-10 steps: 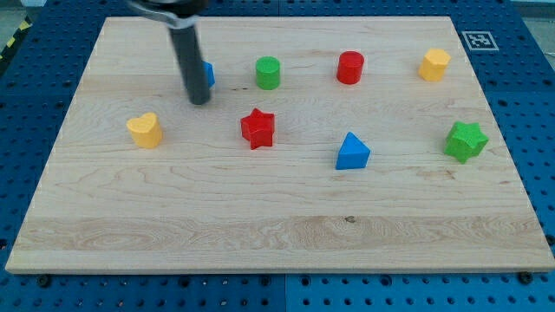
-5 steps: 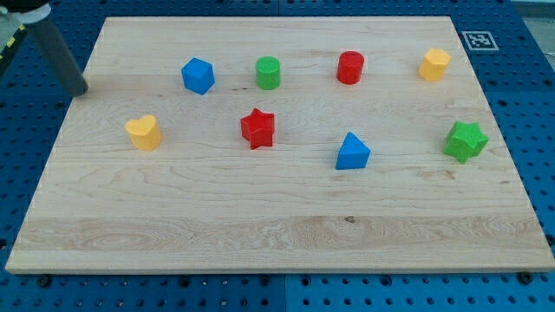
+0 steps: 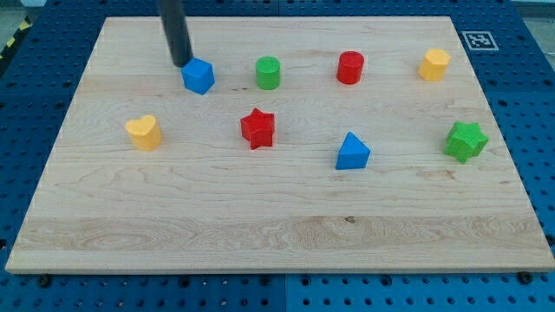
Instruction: Move the blue cube slightly right
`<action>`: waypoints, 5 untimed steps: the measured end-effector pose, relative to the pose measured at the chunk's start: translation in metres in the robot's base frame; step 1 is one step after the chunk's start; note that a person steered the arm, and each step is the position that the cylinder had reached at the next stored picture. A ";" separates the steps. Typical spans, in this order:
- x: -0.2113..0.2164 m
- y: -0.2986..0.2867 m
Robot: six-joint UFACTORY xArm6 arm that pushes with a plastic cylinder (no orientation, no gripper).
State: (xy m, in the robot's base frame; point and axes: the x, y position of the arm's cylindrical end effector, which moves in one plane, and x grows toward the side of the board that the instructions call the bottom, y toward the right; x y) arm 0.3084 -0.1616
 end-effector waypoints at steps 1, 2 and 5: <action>0.029 0.018; 0.053 0.079; 0.110 0.218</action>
